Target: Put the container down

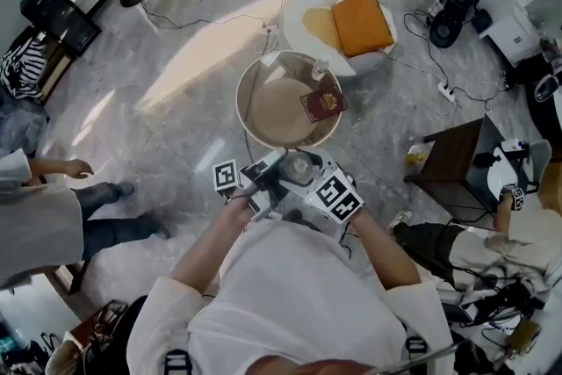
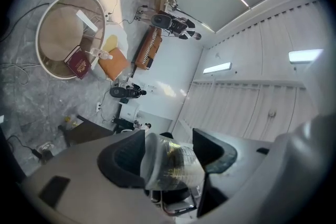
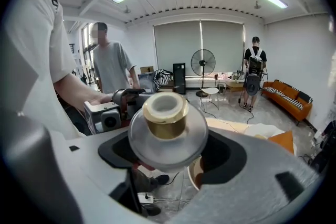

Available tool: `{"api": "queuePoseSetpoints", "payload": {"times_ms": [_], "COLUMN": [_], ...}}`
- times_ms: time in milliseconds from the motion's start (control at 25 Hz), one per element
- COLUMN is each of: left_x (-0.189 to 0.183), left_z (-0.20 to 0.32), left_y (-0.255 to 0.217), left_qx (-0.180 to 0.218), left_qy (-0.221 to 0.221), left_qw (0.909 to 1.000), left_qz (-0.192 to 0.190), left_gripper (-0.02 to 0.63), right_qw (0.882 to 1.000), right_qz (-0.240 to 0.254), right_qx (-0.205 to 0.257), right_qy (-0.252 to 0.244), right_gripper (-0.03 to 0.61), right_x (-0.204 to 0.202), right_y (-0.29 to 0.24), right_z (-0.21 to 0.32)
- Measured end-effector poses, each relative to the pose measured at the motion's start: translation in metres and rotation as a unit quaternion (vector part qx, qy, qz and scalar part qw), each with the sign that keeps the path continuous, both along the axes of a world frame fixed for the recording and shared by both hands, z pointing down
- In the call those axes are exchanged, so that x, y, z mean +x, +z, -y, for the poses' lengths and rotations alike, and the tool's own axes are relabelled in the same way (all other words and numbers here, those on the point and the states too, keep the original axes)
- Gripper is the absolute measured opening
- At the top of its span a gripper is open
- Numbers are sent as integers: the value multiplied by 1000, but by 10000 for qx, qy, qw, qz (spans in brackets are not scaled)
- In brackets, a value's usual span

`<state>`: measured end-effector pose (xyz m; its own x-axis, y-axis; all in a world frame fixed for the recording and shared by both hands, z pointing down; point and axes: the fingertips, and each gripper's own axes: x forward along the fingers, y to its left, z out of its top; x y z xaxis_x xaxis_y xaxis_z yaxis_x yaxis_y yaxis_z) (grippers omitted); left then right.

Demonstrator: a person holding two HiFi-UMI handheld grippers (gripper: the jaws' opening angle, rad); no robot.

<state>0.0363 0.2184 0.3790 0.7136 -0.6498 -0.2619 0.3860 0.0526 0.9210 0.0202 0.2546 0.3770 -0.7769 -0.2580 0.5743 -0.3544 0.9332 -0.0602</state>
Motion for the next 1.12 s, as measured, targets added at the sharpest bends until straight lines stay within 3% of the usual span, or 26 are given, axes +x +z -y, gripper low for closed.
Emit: {"api": "queuePoseSetpoints", "payload": {"times_ms": [680, 1120], "left_x": [-73, -76], "left_z": [105, 138], "left_y": [18, 29], "left_qx": [-110, -127], "left_qy": [973, 1278], "left_qw": [9952, 9917], "left_qz": [57, 64], "left_gripper": [273, 273], "right_qw": [9956, 9922], "right_qz": [-16, -84], "right_qx": [-144, -177], "right_qy": [931, 1231], "right_gripper": [339, 339], "right_x": [-80, -84], "right_y": [16, 27], "right_z": [109, 143]}}
